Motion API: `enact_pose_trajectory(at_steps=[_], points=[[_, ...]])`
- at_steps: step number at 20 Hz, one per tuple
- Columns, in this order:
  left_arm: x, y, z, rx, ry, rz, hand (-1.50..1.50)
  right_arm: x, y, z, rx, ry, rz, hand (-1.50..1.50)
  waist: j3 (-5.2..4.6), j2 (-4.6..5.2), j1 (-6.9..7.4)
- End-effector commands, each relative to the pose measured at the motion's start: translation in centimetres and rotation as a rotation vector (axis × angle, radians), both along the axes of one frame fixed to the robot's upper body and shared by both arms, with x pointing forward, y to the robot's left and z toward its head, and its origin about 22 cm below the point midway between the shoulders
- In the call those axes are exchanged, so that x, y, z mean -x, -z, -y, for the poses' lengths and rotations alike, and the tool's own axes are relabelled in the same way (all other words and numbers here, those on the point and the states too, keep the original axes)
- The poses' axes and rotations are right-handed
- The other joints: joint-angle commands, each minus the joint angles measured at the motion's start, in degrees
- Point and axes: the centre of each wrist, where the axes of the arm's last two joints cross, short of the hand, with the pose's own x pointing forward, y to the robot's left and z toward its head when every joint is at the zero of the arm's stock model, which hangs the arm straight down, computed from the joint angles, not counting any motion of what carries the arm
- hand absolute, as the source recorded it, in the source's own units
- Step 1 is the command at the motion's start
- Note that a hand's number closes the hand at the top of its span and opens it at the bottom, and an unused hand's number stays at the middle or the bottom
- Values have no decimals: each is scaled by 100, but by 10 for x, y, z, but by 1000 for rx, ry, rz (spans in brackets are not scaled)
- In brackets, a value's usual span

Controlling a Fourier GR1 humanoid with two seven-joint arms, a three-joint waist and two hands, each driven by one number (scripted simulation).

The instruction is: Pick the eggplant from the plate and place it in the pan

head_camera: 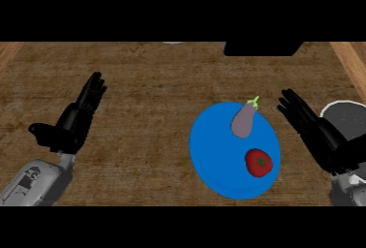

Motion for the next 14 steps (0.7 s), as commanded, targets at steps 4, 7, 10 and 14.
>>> enact_pose_trajectory(at_steps=[4, 7, 10, 14], points=[[29, 56, -4, 143, -189, -257, 0, -13, 31, 20, -115, 488, -403, 150, 87, 1, 258], [42, 75, 2, 217, -231, -414, 0, -25, 21, 24, 125, 512, -565, 150, 51, 9, 547], [49, 80, 6, 233, -243, -427, 0, -24, 18, 35, 316, 802, -481, -150, 7, -74, 502], [56, 89, 18, 238, -253, -461, 0, -44, 8, -18, 387, 852, -509, -150, 30, -115, 492]])
